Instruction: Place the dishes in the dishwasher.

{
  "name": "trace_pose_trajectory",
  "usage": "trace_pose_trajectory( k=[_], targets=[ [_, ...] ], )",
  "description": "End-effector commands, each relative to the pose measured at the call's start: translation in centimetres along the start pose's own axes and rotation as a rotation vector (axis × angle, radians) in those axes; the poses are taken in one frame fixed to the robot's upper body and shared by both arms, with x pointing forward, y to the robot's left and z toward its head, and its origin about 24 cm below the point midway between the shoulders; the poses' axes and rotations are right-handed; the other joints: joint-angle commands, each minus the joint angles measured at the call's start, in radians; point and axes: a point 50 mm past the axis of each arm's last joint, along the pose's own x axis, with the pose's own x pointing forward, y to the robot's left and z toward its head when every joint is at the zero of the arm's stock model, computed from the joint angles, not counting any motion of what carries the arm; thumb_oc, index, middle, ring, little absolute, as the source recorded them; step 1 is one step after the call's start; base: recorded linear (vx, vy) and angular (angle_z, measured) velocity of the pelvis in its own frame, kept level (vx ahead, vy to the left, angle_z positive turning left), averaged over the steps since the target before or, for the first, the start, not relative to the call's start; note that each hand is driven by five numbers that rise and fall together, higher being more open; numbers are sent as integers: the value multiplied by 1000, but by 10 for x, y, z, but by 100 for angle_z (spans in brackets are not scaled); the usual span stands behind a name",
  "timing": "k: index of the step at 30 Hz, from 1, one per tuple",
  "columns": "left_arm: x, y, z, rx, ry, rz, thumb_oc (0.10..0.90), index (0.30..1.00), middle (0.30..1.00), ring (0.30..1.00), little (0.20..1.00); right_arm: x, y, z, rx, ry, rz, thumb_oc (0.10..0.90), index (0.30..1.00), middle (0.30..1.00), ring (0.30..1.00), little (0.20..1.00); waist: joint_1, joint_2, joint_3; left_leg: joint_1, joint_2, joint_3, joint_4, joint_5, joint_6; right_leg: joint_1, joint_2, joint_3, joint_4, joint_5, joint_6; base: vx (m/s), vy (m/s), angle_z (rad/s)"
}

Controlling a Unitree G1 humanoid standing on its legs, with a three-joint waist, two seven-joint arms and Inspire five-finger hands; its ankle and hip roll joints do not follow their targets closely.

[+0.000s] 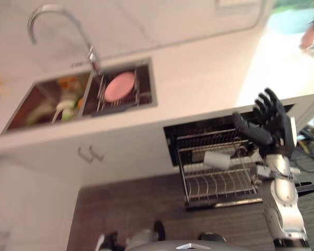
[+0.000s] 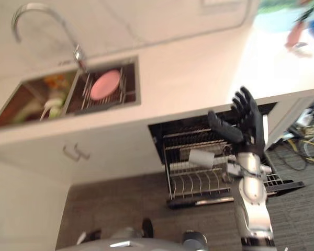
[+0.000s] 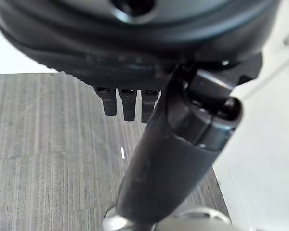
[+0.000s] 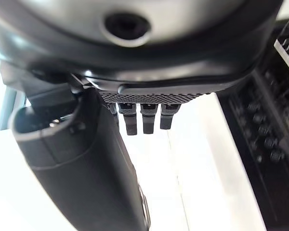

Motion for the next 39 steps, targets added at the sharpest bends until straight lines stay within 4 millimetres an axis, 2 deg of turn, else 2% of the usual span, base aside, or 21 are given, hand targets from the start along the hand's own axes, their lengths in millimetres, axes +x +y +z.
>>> trace_pose_trajectory(
  k=[1,2,3,6,7,8,11,13,14,15,16,17,19,20,23,27,33,34,35,37,39],
  targets=[
    [-2,1,-3,-63,0,54,800,900,900,900,900,8,7,63,32,-373,21,800,900,900,900,900,-5,-53,21,157,173,-21,-44,-96,32,207,-41,52,-298,159,156,95,237,20],
    [-2,1,-3,-63,0,54,800,900,900,900,900,8,7,63,32,-373,21,800,900,900,900,900,-5,-53,21,157,173,-21,-44,-96,32,207,-41,52,-298,159,156,207,552,27],
    [-1,2,-4,-45,1,72,800,900,900,900,900,5,3,62,15,-368,-1,800,900,900,900,900,-13,-57,9,204,290,-17,-158,-61,17,205,-86,50,-292,168,200,113,315,7],
    [-1,2,-4,-45,1,72,800,900,900,900,900,5,3,62,15,-368,-1,800,900,900,900,900,-13,-57,9,204,290,-17,-158,-61,17,205,-86,50,-292,168,200,50,162,3],
    [-1,2,-1,-15,-14,77,800,900,900,900,900,4,1,64,10,-376,-17,800,900,900,900,900,-15,-54,5,224,346,-11,-215,-21,2,199,-109,52,-289,171,224,142,841,-4],
    [1,-4,21,59,-93,56,800,900,900,900,900,1,-11,68,-56,-388,-61,800,900,900,900,900,-43,-29,-23,213,376,61,-277,4,-31,203,-192,32,-300,217,269,212,1024,-9],
    [4,2,39,123,-142,55,800,900,900,900,900,4,-8,64,-108,-381,-97,800,900,900,900,900,-49,-69,-33,218,240,75,-292,-70,30,148,-300,50,-236,348,269,158,610,51],
    [7,13,44,142,-160,93,800,900,900,900,900,10,5,60,-68,-383,-88,800,900,900,900,900,-30,-70,-27,248,172,142,-317,-96,76,80,-326,-52,-153,373,252,32,581,-49],
    [7,18,45,132,-160,104,800,900,900,900,900,14,11,61,-77,-397,-63,800,900,900,900,900,-31,-66,-23,261,137,156,-336,-108,99,49,-295,-48,-104,340,241,132,756,-139],
    [8,24,36,105,-124,109,800,900,900,900,900,10,10,62,-145,-395,-35,800,900,900,900,900,-64,-61,-13,294,91,146,-348,-126,128,2,-195,86,-42,278,230,132,515,-125],
    [8,24,36,105,-124,109,800,900,900,900,900,10,10,62,-145,-395,-35,800,900,900,900,900,-60,-61,-15,293,92,150,-350,-123,128,-3,-193,90,-42,281,228,181,507,-71],
    [8,24,34,119,-120,103,800,900,900,900,900,8,5,61,-162,-384,-47,800,900,900,900,900,-89,-51,-9,305,77,137,-354,-137,147,-15,-117,174,10,218,224,121,292,16],
    [8,20,31,164,-116,77,800,900,900,900,900,0,-11,60,-152,-372,-122,800,900,900,900,900,-123,-32,-4,346,40,119,-361,-178,173,-50,6,255,91,116,179,269,438,70],
    [8,19,32,162,-118,71,800,900,900,900,900,0,-12,61,-137,-381,-137,800,900,900,900,900,-112,-33,-9,344,32,123,-361,-183,178,-50,0,209,71,131,168,259,296,46],
    [8,17,32,161,-115,61,800,900,900,900,900,-7,-20,58,-138,-365,-175,800,900,900,900,900,-149,-48,-31,345,12,98,-361,-205,183,-38,103,252,-18,112,150,139,45,41],
    [6,4,39,211,-151,14,800,900,900,900,900,-6,-21,66,-118,-417,-205,800,900,900,900,900,-178,-53,-38,365,3,63,-361,-227,178,-66,167,357,-138,149,140,229,-15,23],
    [4,-4,39,237,-157,-16,800,900,900,900,900,-6,-18,69,-139,-428,-178,800,900,900,900,900,-186,-54,-37,391,5,54,-361,-246,170,-93,166,349,-183,183,145,141,-74,10],
    [2,-14,43,260,-181,-47,800,900,900,900,900,-9,-20,71,-190,-417,-143,800,900,900,900,900,-197,-45,-42,434,15,34,-356,-236,149,-36,172,371,-199,172,124,325,-400,-5],
    [0,-21,41,193,-160,-60,800,900,900,900,900,-4,-19,75,-150,-451,-132,800,900,900,900,900,-184,-46,-34,402,43,23,-188,-211,114,17,169,347,-228,168,99,385,-502,28],
    [-1,-24,40,181,-158,-67,800,900,900,900,900,-3,-18,76,-139,-454,-124,800,900,900,900,900,-177,-50,-26,377,55,20,-107,-187,102,43,170,342,-242,168,87,172,-278,47],
    [-2,-27,38,150,-148,-75,800,900,900,900,900,-2,-17,79,-138,-464,-104,800,900,900,900,900,-154,-72,-12,315,100,18,104,-110,76,105,168,344,-266,154,56,220,-315,71]
  ],
)
